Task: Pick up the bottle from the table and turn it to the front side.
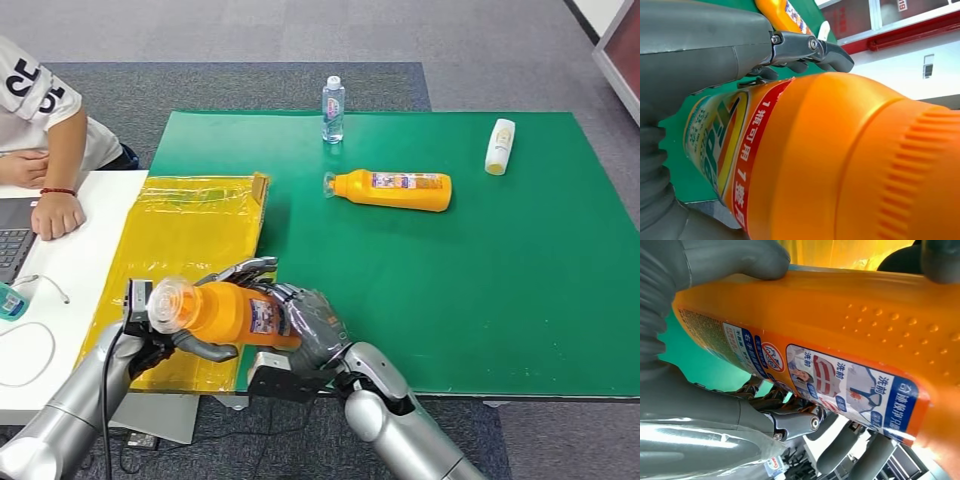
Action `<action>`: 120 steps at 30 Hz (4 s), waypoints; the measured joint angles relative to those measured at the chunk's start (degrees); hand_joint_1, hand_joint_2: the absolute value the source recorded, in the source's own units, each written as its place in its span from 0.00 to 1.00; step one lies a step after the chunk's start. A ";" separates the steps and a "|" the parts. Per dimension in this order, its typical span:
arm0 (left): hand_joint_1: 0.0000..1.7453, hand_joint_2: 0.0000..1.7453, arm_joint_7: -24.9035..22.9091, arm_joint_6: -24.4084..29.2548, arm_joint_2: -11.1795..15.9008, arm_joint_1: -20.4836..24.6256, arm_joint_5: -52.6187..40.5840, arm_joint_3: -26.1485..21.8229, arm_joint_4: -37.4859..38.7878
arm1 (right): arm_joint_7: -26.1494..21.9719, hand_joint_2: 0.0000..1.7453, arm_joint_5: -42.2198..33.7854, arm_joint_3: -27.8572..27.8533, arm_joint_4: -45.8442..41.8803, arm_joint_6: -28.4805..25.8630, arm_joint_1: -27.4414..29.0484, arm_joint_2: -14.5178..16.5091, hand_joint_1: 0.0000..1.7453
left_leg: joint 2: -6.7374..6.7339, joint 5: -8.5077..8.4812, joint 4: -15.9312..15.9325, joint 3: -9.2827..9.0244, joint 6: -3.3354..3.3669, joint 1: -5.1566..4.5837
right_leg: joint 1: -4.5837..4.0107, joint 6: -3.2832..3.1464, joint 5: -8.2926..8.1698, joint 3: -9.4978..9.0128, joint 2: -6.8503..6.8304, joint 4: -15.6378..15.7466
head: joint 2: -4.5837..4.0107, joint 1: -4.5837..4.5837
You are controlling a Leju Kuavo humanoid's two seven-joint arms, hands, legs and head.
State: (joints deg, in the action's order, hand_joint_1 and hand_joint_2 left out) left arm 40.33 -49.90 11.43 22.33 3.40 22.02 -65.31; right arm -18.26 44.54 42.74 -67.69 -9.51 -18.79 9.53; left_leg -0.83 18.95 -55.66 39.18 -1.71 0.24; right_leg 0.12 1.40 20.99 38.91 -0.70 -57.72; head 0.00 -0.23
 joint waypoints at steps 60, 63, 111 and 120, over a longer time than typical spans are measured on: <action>1.00 1.00 -0.66 8.21 -1.77 -3.01 -4.04 0.14 -2.57 | -4.15 1.00 -14.54 -6.04 9.92 7.00 -0.74 2.39 0.00 | -0.02 0.00 0.00 0.06 -0.02 0.03 | -0.02 -0.01 -0.01 0.07 0.03 0.00 | 0.00 0.01; 1.00 1.00 -1.01 10.70 -1.91 -3.88 -5.57 0.65 -4.85 | -5.51 1.00 -18.98 -9.14 9.96 9.19 -0.12 2.38 0.00 | -0.02 0.01 0.00 0.06 -0.01 0.03 | -0.01 0.00 0.00 0.06 0.03 0.00 | 0.00 0.00; 1.00 1.00 -1.28 -1.21 36.57 7.15 2.54 12.10 -21.15 | -8.17 1.00 -31.48 -33.57 4.80 16.69 -2.56 -2.11 0.00 | -0.14 -0.10 0.00 0.01 -0.42 0.26 | -0.24 -0.40 -0.02 0.21 0.24 -0.29 | 0.00 0.01; 1.00 1.00 -24.45 -8.44 45.83 28.14 24.29 23.32 -22.30 | -8.58 1.00 -30.05 -29.03 8.27 14.80 -3.62 -0.86 0.00 | -0.14 -0.10 0.00 -0.01 -0.43 0.30 | -0.30 -0.44 0.00 0.18 0.23 -0.29 | 0.00 0.01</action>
State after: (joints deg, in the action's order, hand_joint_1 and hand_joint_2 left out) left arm 15.87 -58.34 57.26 50.47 27.70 45.35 -87.61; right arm -26.84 14.49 13.71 -59.42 5.29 -22.41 8.68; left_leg -0.97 18.85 -55.66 39.17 -2.13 0.54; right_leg -0.18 0.96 20.99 39.09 -0.46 -58.01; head 0.00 -0.23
